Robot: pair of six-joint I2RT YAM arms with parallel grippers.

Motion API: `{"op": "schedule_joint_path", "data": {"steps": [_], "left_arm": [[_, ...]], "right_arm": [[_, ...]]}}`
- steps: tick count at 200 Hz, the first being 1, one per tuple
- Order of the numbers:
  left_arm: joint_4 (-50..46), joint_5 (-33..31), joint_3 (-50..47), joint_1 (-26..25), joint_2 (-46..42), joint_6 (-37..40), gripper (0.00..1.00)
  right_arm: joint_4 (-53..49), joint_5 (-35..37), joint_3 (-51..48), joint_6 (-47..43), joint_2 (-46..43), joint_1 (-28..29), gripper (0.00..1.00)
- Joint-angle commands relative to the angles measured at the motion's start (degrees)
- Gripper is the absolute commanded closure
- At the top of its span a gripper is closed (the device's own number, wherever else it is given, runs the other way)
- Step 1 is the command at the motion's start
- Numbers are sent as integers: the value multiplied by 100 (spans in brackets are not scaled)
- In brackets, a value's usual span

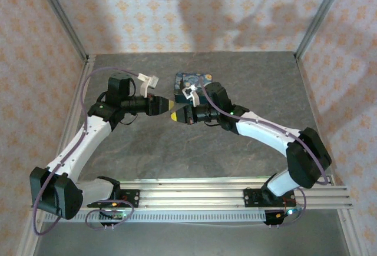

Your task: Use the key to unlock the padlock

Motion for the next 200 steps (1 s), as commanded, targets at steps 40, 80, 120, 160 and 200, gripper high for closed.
{"op": "schedule_joint_path", "data": {"steps": [40, 80, 120, 160, 200], "left_arm": [[805, -708, -585, 111, -286, -1615, 59], [-408, -1737, -459, 115, -238, -983, 59], [-1088, -2591, -269, 97, 361, -289, 60], [-1179, -3104, -17, -194, 1344, -84, 62], [-1174, -3453, 313, -430, 2234, -67, 63]], "right_arm": [[739, 970, -359, 75, -371, 7, 100], [-447, 1977, -43, -203, -219, 13, 100], [-1702, 3010, 530, -244, 251, 29, 99], [-2327, 3545, 914, -93, 740, 73, 96], [-2330, 3784, 846, -44, 805, 50, 96]]}}
